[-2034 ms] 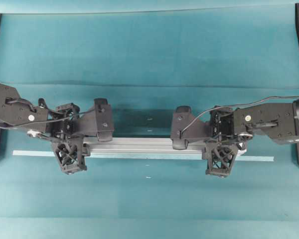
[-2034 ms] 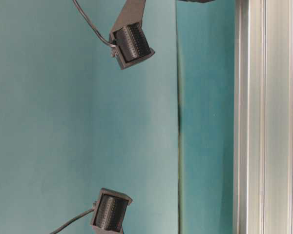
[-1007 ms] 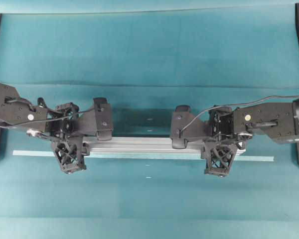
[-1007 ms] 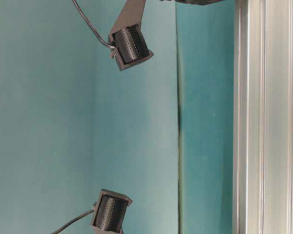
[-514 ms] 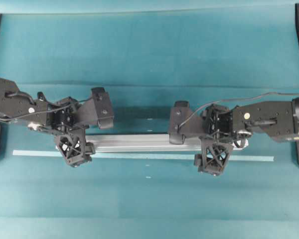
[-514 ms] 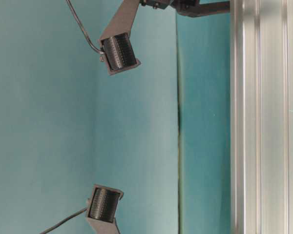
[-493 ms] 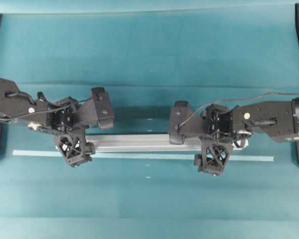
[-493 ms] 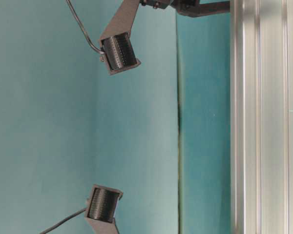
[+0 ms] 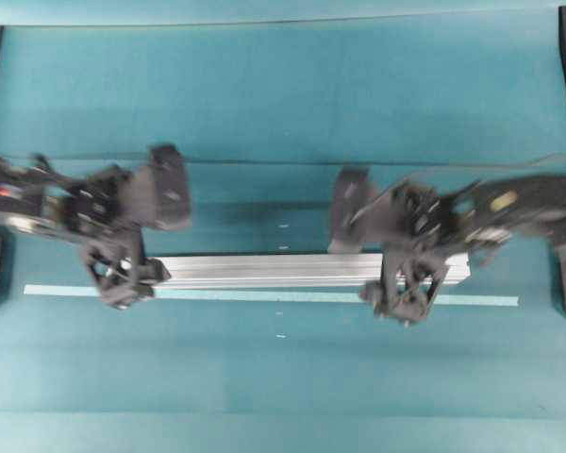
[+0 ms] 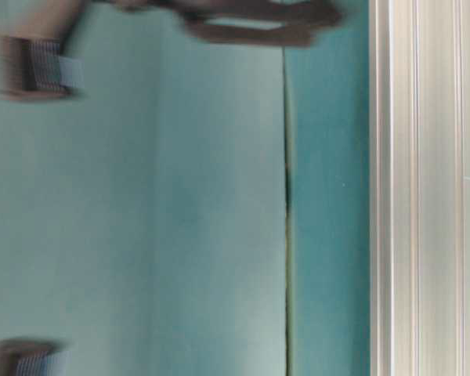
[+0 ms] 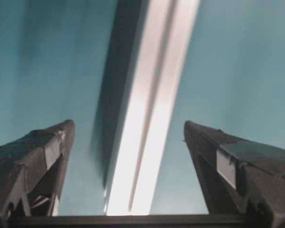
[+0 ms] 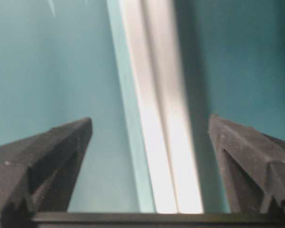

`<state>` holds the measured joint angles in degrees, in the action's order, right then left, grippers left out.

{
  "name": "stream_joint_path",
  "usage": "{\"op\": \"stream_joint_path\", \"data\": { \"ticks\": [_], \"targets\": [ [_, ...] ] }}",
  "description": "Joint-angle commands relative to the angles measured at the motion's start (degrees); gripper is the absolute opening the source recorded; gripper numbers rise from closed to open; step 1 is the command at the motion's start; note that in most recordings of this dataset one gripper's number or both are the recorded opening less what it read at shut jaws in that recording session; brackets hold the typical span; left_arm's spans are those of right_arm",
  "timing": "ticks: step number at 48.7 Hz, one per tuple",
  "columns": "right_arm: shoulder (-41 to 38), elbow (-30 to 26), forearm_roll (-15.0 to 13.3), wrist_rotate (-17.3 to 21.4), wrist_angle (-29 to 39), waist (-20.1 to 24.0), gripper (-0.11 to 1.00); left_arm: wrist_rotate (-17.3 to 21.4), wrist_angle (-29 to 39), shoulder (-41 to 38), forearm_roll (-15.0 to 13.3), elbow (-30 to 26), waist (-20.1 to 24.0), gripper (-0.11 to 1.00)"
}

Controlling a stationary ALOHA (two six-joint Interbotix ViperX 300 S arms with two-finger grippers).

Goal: Lift the metal rail with both hands and move it towards you.
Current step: 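Open both grippers to release the rail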

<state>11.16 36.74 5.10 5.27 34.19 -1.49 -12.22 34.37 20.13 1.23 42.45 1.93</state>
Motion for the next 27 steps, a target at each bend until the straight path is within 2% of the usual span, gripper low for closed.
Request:
{"op": "stream_joint_path", "data": {
  "ticks": [1, 16, 27],
  "targets": [
    [3.8, -1.0, -0.6, -0.2, -0.6, -0.5, 0.98, 1.0, -0.2, 5.2, 0.1, -1.3, -0.1, 0.91],
    [14.6, 0.8, -2.4, -0.5, -4.4, -0.9, 0.98, 2.2, -5.0, 17.6, 0.0, 1.6, -0.1, 0.91],
    [23.5, 4.9, -2.5, -0.7, -14.1, -0.9, 0.98, 2.3, -11.1, 24.1, 0.1, 3.8, -0.5, 0.91]
  ]
}}
